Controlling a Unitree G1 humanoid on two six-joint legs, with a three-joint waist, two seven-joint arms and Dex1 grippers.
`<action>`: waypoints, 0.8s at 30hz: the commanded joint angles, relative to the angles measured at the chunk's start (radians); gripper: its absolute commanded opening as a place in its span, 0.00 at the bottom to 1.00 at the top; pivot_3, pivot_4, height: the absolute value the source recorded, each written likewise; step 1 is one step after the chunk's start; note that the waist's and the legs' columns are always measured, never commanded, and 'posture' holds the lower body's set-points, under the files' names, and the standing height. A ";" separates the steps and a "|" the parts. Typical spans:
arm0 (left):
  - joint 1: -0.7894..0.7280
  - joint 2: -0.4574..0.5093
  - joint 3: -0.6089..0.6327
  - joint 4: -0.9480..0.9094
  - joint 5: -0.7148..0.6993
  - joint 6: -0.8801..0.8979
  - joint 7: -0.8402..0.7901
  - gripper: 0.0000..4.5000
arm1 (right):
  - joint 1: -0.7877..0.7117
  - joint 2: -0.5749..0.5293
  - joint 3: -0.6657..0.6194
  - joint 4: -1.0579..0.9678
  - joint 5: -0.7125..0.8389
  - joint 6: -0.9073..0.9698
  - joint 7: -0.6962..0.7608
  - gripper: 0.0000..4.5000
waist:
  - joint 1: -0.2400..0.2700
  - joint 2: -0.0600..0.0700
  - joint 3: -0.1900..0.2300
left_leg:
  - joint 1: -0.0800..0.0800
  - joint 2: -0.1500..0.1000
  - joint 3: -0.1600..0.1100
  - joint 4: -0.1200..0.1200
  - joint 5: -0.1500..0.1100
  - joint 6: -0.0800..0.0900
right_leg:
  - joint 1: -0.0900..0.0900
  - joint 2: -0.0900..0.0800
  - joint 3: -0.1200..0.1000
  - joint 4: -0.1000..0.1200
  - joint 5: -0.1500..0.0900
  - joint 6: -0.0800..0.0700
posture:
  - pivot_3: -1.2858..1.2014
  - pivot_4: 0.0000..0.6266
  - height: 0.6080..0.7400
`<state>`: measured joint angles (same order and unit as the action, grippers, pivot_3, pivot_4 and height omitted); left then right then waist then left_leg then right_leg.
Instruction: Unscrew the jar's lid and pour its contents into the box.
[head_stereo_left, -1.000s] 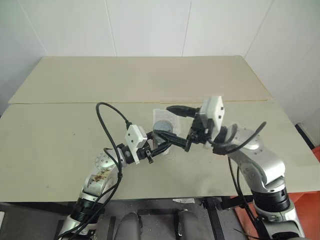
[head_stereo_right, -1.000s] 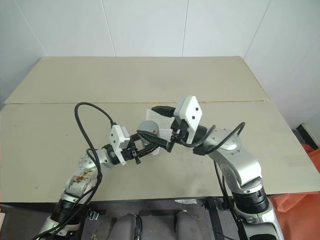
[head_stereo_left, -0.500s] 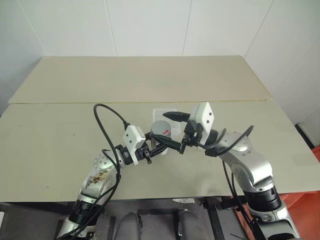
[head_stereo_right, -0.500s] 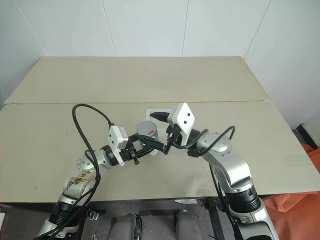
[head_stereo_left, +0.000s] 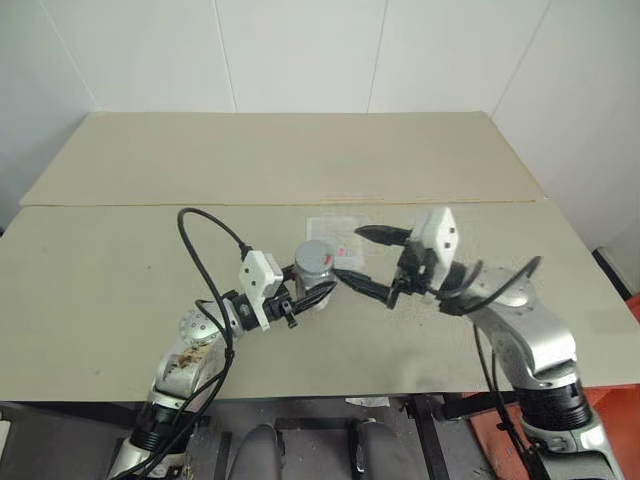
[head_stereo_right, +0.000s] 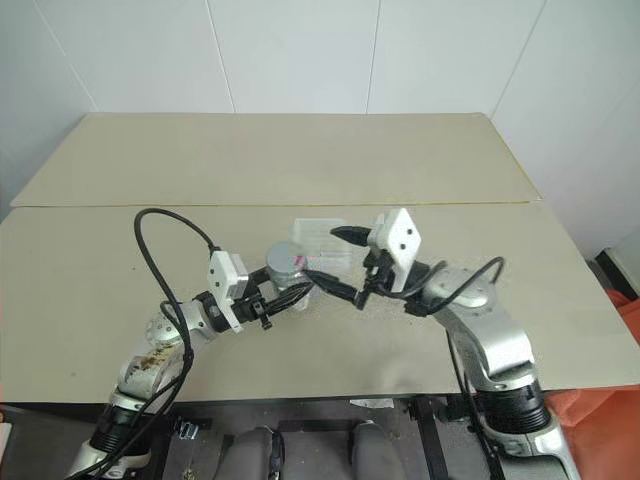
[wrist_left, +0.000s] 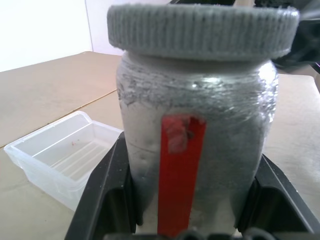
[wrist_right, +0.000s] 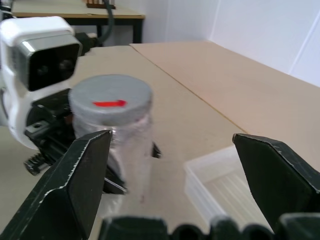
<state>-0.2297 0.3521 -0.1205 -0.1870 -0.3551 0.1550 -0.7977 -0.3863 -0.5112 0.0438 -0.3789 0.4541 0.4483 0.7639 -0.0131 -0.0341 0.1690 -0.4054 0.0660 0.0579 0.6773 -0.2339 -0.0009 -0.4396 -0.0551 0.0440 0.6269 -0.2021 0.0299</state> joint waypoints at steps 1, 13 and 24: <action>-0.015 -0.004 0.006 -0.025 -0.010 -0.019 -0.006 0.44 | 0.014 -0.024 -0.047 -0.008 0.005 -0.037 0.016 1.00 | 0.000 0.000 0.000 | 0.000 0.000 0.000 0.000 0.000 0.000 | 0.000 0.000 0.000 0.000 0.000 0.000 | 0.52 0.24 1.00; -0.035 -0.013 -0.014 0.001 0.008 -0.044 -0.022 0.44 | -0.007 -0.044 -0.049 -0.158 0.201 0.076 0.074 1.00 | -0.004 0.000 0.000 | 0.000 0.000 0.000 0.000 0.000 0.000 | 0.000 0.000 0.000 0.000 -0.002 0.003 | 0.52 0.24 1.00; -0.046 -0.019 -0.018 -0.019 0.003 -0.042 -0.027 0.44 | -0.134 0.074 0.098 0.001 0.050 -0.030 0.067 1.00 | -0.002 0.000 0.000 | 0.000 0.000 0.000 0.000 0.000 0.000 | 0.000 0.000 0.000 0.000 0.000 -0.001 | 0.52 0.24 1.00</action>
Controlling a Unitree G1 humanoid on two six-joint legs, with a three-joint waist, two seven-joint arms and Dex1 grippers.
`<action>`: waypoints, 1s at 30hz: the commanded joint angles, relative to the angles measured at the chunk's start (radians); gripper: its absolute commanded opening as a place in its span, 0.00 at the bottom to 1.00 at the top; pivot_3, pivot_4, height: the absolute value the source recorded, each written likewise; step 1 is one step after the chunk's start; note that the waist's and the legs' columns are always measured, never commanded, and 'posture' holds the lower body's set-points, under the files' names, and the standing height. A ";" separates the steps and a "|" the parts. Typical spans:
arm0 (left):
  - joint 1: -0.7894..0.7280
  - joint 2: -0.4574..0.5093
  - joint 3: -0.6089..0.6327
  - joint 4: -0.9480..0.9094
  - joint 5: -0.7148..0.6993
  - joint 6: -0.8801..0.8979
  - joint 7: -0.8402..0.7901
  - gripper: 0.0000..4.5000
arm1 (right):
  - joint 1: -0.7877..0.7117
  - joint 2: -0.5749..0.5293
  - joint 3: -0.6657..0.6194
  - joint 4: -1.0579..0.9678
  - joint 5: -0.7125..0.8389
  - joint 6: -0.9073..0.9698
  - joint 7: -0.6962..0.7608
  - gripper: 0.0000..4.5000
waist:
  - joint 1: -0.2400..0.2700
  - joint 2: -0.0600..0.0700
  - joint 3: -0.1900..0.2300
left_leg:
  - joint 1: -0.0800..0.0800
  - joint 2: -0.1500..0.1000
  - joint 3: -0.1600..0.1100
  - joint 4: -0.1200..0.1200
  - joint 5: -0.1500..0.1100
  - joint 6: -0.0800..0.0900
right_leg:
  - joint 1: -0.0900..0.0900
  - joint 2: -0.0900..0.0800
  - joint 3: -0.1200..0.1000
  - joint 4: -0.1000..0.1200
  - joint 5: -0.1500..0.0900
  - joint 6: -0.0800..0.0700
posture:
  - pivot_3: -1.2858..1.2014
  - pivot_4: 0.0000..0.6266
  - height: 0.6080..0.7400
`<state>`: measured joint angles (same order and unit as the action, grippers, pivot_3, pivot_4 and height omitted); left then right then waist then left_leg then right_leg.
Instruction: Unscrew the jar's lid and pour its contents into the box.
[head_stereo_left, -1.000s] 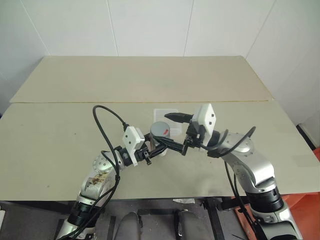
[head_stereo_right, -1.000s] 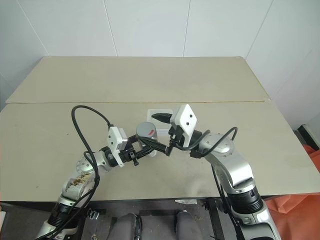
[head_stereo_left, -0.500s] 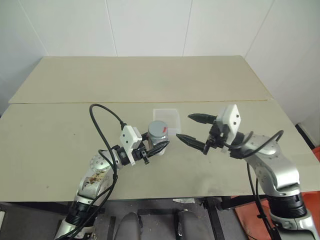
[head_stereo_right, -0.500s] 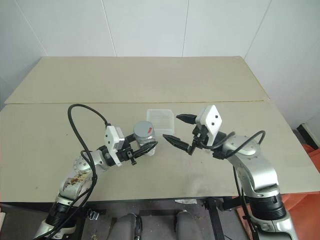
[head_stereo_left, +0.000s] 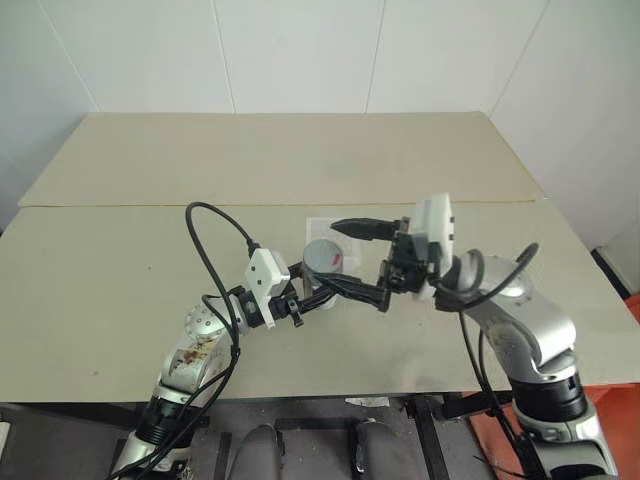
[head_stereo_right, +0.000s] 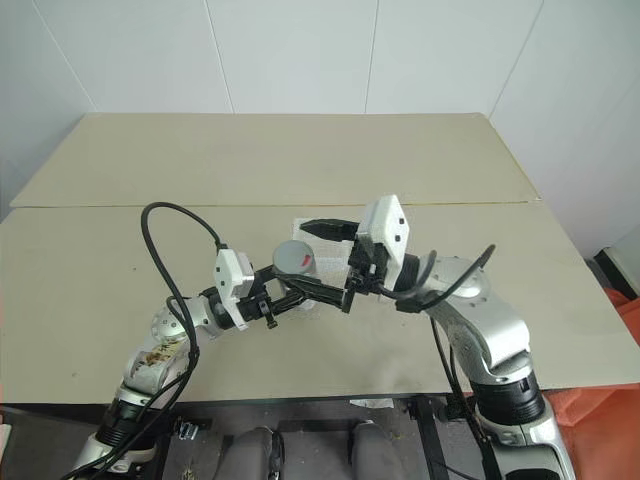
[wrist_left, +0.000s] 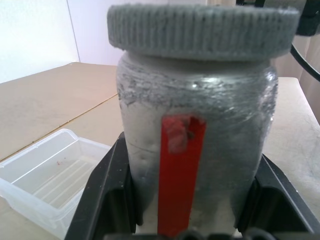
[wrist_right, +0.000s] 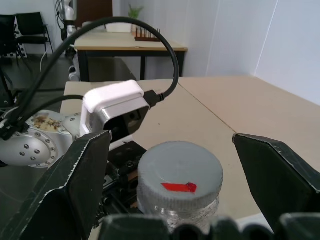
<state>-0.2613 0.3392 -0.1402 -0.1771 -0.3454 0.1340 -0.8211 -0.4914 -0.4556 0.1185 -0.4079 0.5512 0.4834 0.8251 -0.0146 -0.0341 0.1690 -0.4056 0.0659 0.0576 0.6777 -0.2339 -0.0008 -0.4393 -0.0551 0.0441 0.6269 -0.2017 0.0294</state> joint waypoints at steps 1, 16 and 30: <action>-0.013 -0.007 0.000 -0.032 -0.006 -0.021 -0.003 0.44 | -0.036 0.027 0.034 0.051 -0.064 -0.081 0.010 1.00 | 0.000 0.000 0.000 | 0.000 0.000 0.000 0.000 0.000 0.000 | 0.000 0.000 0.000 0.000 0.000 0.000 | 0.52 0.24 1.00; 0.019 0.000 0.002 -0.064 -0.017 -0.016 0.000 0.44 | -0.052 0.040 0.001 0.198 -0.106 -0.182 0.080 1.00 | 0.000 0.000 0.000 | 0.000 0.000 0.000 0.000 0.000 0.000 | 0.000 0.000 0.000 0.000 0.000 0.000 | 0.52 0.24 1.00; 0.006 -0.002 0.009 -0.038 -0.017 -0.035 -0.011 0.44 | 0.011 -0.036 -0.082 0.188 -0.062 -0.192 0.121 1.00 | 0.001 0.000 0.000 | 0.000 0.000 0.000 0.000 0.000 0.000 | 0.000 0.000 0.000 0.000 0.000 0.000 | 0.52 0.24 1.00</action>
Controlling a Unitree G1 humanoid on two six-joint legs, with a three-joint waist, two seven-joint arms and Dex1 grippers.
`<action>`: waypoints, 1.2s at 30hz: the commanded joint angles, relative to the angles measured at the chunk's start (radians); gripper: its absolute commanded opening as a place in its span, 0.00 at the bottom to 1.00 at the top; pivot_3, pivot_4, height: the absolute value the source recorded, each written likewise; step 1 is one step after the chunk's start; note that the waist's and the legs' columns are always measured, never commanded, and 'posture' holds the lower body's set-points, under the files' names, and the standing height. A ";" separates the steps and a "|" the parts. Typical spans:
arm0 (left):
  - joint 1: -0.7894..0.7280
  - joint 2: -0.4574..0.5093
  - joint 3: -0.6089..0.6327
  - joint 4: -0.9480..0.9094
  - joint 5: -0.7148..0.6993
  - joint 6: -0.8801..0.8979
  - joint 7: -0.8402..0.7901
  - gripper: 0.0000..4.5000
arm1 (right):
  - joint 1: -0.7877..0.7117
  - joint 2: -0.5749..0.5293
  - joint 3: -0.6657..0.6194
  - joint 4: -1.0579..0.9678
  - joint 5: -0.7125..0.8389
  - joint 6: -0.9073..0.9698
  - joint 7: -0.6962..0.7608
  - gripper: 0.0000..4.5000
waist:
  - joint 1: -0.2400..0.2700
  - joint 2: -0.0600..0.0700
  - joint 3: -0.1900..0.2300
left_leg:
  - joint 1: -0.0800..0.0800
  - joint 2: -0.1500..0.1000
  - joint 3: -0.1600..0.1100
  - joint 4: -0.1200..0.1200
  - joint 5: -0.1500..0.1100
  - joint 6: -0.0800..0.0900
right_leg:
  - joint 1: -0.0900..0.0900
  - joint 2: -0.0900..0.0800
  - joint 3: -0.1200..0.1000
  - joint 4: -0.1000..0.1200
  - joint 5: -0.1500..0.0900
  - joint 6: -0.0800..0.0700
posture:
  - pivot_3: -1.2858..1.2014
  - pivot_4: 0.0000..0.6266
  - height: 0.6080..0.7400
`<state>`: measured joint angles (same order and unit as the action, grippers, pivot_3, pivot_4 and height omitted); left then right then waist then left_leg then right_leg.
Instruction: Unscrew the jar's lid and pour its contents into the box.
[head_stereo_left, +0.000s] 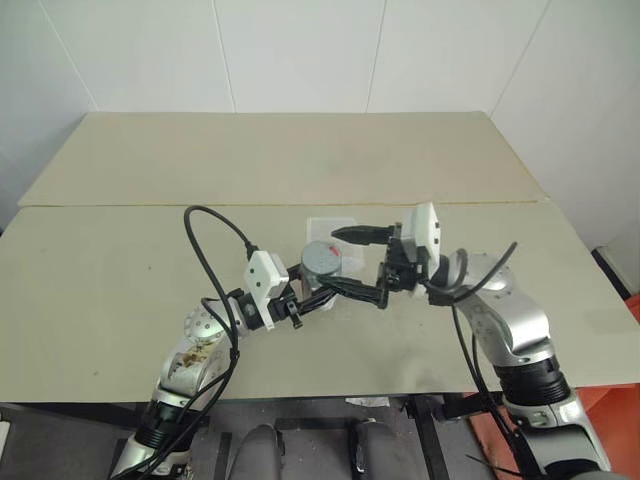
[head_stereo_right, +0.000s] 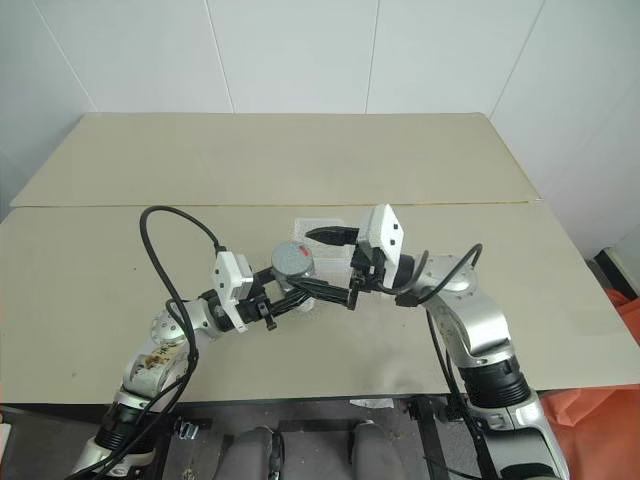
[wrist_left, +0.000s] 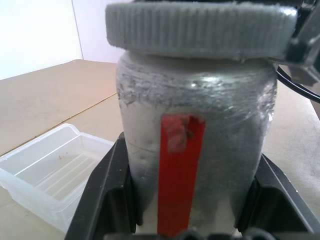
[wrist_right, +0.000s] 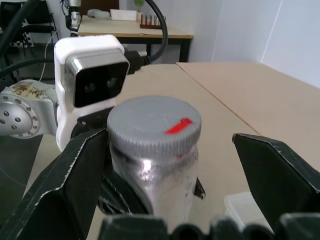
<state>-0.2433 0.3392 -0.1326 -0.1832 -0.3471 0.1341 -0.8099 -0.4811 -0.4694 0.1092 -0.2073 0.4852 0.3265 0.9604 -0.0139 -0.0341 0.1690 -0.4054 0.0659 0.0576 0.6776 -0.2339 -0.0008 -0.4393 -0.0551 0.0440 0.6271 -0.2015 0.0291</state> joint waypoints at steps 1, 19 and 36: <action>-0.013 -0.002 0.001 -0.030 -0.015 -0.036 -0.025 0.44 | 0.008 -0.026 -0.078 -0.014 0.005 -0.034 -0.014 1.00 | 0.000 0.000 0.000 | 0.000 0.000 0.000 0.000 0.000 0.000 | 0.000 0.000 0.000 0.000 0.000 0.000 | 0.52 0.24 1.00; -0.028 -0.011 -0.005 0.002 0.000 -0.061 -0.044 0.44 | 0.045 -0.079 -0.061 -0.216 0.093 0.051 0.009 1.00 | -0.003 0.000 0.000 | 0.001 0.000 0.000 0.000 0.000 0.000 | 0.000 0.000 0.000 0.001 -0.002 0.004 | 0.52 0.24 1.00; -0.012 -0.015 -0.013 -0.021 0.000 -0.057 -0.026 0.44 | -0.067 0.059 0.002 0.006 -0.052 -0.058 -0.037 1.00 | 0.001 0.000 0.000 | 0.000 0.000 0.000 0.000 0.000 0.000 | 0.000 0.000 0.000 0.000 0.001 -0.001 | 0.52 0.24 1.00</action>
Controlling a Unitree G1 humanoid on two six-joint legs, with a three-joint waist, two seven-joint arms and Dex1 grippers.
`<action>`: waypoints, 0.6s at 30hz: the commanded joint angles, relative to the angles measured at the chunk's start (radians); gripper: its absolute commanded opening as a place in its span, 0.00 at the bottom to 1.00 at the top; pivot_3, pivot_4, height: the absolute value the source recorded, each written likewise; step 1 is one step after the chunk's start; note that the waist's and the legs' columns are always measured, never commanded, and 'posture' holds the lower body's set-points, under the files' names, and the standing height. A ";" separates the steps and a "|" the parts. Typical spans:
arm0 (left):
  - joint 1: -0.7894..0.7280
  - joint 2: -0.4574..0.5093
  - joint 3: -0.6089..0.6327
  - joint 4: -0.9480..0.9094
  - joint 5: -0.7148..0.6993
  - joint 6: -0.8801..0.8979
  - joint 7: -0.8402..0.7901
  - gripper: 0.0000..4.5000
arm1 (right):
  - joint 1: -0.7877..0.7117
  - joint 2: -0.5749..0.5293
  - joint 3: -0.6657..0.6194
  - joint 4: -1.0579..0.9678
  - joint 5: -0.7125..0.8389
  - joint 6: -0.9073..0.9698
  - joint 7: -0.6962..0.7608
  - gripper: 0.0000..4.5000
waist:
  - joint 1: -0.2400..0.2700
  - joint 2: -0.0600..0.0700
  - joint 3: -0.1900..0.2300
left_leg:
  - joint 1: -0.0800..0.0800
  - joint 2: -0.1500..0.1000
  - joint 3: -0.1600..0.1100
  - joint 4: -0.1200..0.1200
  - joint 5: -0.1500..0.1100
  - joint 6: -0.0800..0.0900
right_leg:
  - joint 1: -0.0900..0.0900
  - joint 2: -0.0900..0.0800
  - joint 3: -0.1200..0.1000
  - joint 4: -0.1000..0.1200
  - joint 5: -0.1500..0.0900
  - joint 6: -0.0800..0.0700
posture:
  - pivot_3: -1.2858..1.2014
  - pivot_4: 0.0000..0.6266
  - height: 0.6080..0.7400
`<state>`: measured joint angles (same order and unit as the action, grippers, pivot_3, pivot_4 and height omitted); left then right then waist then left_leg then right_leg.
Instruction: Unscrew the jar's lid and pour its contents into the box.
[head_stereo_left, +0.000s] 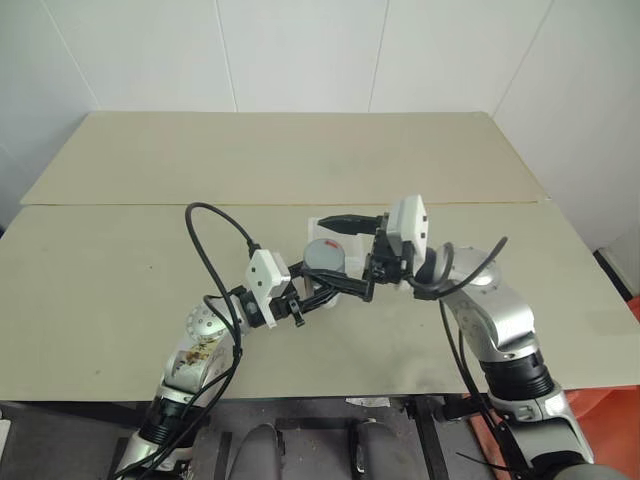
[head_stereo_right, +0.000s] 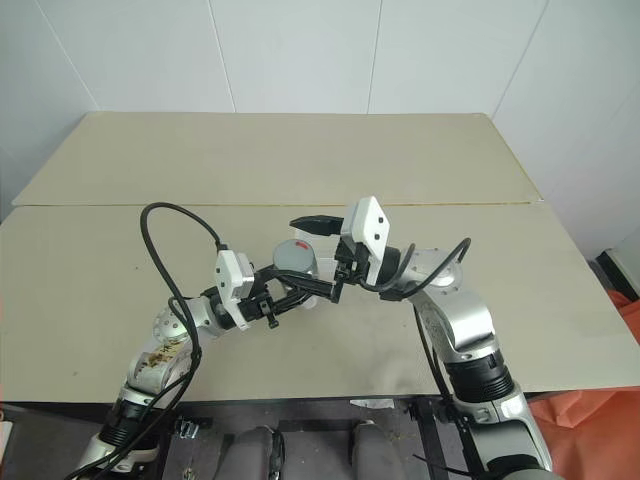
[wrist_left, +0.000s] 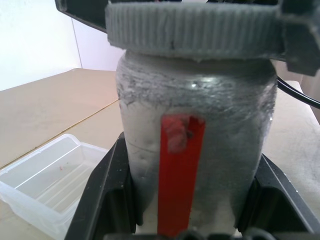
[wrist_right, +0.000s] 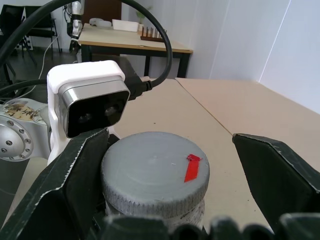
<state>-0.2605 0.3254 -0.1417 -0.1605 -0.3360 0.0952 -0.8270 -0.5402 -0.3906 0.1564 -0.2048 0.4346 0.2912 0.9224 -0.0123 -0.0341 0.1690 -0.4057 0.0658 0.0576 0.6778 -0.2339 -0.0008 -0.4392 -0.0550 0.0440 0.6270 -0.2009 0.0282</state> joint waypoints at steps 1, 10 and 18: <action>0.008 0.000 -0.003 -0.045 -0.011 -0.019 -0.010 0.44 | -0.003 -0.028 -0.054 -0.001 0.007 -0.020 0.007 1.00 | 0.000 0.000 0.000 | 0.000 0.000 0.000 0.000 0.000 0.000 | 0.000 0.000 0.000 0.000 0.000 0.000 | 0.52 0.24 1.00; 0.009 0.006 0.003 -0.037 -0.013 -0.025 -0.014 0.44 | 0.045 -0.108 -0.115 -0.025 0.053 -0.014 0.038 1.00 | 0.000 0.000 0.000 | 0.001 0.000 0.000 0.000 0.000 0.000 | 0.000 0.000 0.000 0.000 0.000 0.000 | 0.52 0.24 1.00; -0.003 0.003 0.005 -0.020 -0.013 -0.030 -0.032 0.44 | 0.081 -0.162 -0.150 -0.031 0.049 -0.028 0.062 1.00 | -0.002 0.000 0.000 | 0.001 0.000 0.000 0.000 0.000 0.000 | 0.000 0.000 0.000 0.000 0.000 0.000 | 0.52 0.24 1.00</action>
<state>-0.2504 0.3314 -0.1376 -0.1607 -0.3381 0.0899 -0.8501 -0.4572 -0.5418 0.0408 -0.2123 0.4756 0.2898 0.9813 -0.0139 -0.0341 0.1690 -0.4049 0.0660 0.0575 0.6775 -0.2339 -0.0008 -0.4390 -0.0547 0.0440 0.6273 -0.2013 0.0286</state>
